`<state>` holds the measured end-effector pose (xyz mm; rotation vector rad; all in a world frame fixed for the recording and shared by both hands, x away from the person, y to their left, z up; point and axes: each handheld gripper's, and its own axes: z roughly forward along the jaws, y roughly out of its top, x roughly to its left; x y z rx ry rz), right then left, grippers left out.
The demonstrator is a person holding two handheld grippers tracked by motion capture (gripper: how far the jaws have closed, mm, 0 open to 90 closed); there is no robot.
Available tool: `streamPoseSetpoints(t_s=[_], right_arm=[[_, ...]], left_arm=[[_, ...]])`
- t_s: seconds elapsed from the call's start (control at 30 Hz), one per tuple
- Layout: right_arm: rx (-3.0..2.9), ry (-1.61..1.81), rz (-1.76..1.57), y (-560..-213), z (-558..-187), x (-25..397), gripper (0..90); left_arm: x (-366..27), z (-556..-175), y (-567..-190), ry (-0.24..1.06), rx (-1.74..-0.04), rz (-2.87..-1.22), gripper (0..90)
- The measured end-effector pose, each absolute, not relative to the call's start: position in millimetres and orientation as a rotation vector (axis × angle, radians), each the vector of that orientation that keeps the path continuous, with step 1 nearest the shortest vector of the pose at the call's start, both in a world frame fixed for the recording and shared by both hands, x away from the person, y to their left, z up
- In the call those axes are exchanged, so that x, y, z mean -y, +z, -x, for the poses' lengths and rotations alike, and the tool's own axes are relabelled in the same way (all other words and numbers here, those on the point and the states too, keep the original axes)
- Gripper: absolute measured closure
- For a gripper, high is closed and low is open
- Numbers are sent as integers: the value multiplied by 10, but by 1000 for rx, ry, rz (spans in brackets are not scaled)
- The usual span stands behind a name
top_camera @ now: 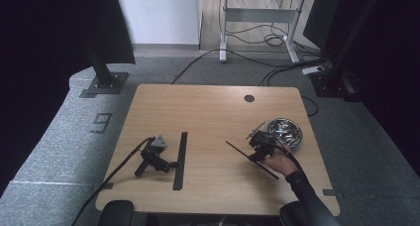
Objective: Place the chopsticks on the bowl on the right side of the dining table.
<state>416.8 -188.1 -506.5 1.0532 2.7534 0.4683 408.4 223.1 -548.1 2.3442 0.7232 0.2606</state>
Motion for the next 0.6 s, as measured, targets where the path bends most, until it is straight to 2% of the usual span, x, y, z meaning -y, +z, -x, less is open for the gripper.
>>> streamPoseSetpoints(t_s=[0.03,0.13,0.27,0.6], right_arm=[[-2764,445,-1050,-5064,-4175,1863,503],[-2803,376,-1014,-5053,-4187,1800,595],[-2844,289,-970,-5055,-4214,1719,674],[-2901,178,-973,-5122,-4312,1628,768]], left_arm=[[-2232,-4084,-5479,261,-724,-2346,0],[-2232,-4084,-5480,260,-723,-2345,0],[-2232,-4084,-5479,260,-724,-2346,0],[-2232,-4084,-5480,261,-724,-2345,0]])
